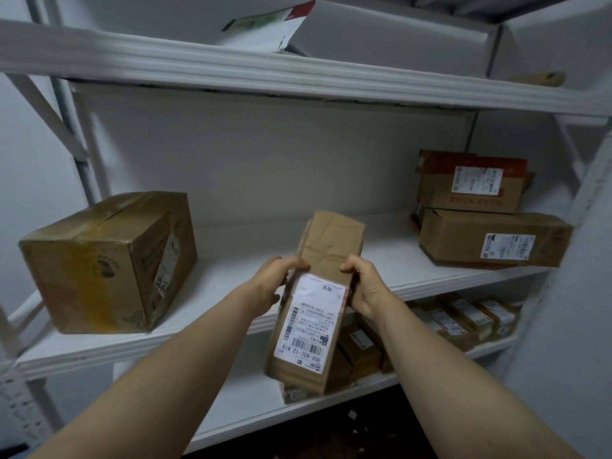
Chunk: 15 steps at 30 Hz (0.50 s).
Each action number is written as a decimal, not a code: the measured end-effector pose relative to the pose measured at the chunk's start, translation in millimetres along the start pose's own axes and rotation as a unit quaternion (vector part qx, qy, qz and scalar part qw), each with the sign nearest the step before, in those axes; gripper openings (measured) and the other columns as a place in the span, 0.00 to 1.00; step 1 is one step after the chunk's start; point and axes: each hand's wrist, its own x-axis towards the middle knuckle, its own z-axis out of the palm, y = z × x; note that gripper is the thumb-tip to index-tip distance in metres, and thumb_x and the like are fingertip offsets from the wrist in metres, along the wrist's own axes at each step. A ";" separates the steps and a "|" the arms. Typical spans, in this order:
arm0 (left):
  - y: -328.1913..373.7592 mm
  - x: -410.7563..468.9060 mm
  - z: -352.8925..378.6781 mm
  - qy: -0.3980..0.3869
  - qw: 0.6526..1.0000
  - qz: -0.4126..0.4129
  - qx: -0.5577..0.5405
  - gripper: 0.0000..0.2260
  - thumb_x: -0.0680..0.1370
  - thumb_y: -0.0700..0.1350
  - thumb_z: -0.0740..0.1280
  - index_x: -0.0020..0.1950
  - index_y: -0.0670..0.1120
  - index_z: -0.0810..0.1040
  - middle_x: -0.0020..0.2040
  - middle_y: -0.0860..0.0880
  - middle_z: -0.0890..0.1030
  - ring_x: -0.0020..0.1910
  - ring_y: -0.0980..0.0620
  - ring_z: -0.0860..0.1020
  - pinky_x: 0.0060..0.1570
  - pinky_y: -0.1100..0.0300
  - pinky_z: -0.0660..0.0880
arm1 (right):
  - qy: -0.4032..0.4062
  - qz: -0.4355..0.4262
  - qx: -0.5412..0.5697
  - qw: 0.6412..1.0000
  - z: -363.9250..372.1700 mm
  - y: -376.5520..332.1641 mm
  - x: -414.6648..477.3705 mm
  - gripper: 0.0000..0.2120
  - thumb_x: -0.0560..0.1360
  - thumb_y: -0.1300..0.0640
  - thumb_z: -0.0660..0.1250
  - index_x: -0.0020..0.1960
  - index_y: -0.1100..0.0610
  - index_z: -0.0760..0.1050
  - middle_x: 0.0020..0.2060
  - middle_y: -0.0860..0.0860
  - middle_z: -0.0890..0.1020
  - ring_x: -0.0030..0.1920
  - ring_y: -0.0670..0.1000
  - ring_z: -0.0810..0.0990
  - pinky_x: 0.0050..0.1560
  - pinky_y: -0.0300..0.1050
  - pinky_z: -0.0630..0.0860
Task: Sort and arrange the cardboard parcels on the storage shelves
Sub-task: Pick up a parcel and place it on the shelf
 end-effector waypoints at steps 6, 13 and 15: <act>-0.4 -8.4 -3.2 -0.066 0.996 0.010 0.065 0.31 0.58 0.47 0.79 0.60 0.47 0.76 0.54 0.48 0.82 0.57 0.47 0.78 0.60 0.49 0.72 | -0.049 0.014 -0.018 0.999 0.1 4.5 -10.2 0.24 0.52 0.70 0.56 0.46 0.64 0.76 0.40 0.58 0.80 0.42 0.59 0.77 0.42 0.48 0.73; -30.2 -10.3 -18.6 -0.064 0.990 0.049 0.112 0.55 0.46 0.42 0.84 0.69 0.53 0.64 0.59 0.44 0.79 0.59 0.42 0.77 0.53 0.44 0.78 | -0.082 0.019 -0.160 0.984 -1.6 13.7 -16.0 0.41 0.60 0.85 0.54 0.61 0.49 0.72 0.55 0.59 0.78 0.58 0.62 0.74 0.46 0.56 0.78; -38.4 -10.4 -24.1 -0.053 0.990 0.064 0.113 0.56 0.46 0.40 0.83 0.70 0.53 0.61 0.60 0.44 0.78 0.60 0.43 0.77 0.55 0.44 0.78 | -0.086 0.029 -0.173 0.981 2.1 15.0 -23.1 0.41 0.63 0.86 0.54 0.64 0.51 0.70 0.53 0.57 0.78 0.56 0.59 0.75 0.54 0.61 0.77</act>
